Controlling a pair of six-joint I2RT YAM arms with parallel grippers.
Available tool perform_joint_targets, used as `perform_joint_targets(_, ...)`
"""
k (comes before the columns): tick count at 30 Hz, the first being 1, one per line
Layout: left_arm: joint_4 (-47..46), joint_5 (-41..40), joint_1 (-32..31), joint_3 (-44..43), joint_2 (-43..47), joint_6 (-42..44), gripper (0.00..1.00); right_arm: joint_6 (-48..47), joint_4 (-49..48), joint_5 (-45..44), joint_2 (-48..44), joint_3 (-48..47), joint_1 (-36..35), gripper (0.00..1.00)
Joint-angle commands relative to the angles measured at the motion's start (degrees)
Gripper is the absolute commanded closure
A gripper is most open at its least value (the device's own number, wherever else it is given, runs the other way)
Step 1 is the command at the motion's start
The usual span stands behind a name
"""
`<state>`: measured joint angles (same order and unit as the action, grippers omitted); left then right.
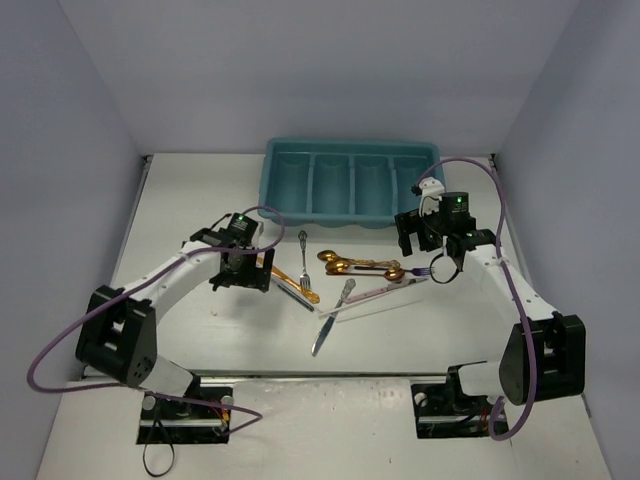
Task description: Sort the eating utensils into containers
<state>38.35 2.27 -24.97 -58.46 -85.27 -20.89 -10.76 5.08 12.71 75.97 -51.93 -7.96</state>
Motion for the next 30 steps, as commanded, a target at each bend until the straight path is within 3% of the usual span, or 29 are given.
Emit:
perform_joint_targets(1,-0.09,0.72,-1.52,-5.58,-3.35,-5.16,0.07,-1.11,-3.24,-1.13,0.34,0.39,0.2,0.0)
perform_joint_targets(30,0.94,-0.24,-4.39,-13.09,-16.04,-11.8,0.07,-3.53,-3.53,-0.52,-1.12,2.65,1.77,0.0)
